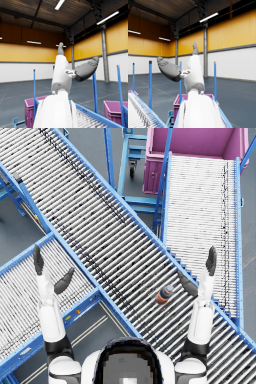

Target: Pick up the oil and place it on the left assembly line, put the cola on the right, and keep Sprite still

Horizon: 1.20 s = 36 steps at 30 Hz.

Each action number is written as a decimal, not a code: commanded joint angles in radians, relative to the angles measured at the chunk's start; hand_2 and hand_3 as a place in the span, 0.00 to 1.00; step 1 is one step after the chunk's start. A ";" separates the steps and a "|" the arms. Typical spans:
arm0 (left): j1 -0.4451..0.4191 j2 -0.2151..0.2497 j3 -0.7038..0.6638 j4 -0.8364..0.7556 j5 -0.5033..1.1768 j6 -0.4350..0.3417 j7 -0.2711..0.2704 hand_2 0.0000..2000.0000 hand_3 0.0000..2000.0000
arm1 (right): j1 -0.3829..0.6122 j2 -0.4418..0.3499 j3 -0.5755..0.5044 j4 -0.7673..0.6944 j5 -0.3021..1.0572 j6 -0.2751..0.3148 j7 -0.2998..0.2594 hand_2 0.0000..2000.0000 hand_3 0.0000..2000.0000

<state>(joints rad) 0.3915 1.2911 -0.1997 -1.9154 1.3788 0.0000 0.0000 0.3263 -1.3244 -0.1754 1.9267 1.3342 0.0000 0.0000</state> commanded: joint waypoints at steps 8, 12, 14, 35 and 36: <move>-0.001 0.004 0.008 -0.003 0.000 0.000 0.000 0.00 0.00 | -0.115 -0.030 0.056 0.087 0.000 0.000 0.000 0.00 0.00; -0.001 0.006 0.013 -0.021 0.000 0.000 0.000 0.00 0.00 | -0.182 -0.041 0.093 0.127 0.000 0.000 0.000 0.00 0.00; -0.001 0.007 0.022 -0.019 0.000 0.000 0.000 0.00 0.00 | -0.204 -0.045 0.104 0.130 0.000 0.000 0.000 0.00 0.00; -0.009 0.022 0.040 -0.004 0.000 0.000 0.000 0.00 0.00 | -0.179 -0.101 0.367 -0.438 0.000 0.000 0.000 0.00 0.00; -0.001 0.020 0.033 0.009 0.000 0.000 0.000 0.00 0.00 | -0.171 -0.105 0.374 -0.461 0.000 0.000 0.000 0.00 0.00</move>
<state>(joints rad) 0.3820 1.3139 -0.1614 -1.9131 1.3789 0.0000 0.0000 0.1197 -1.4192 0.1840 1.5544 1.3341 0.0000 0.0000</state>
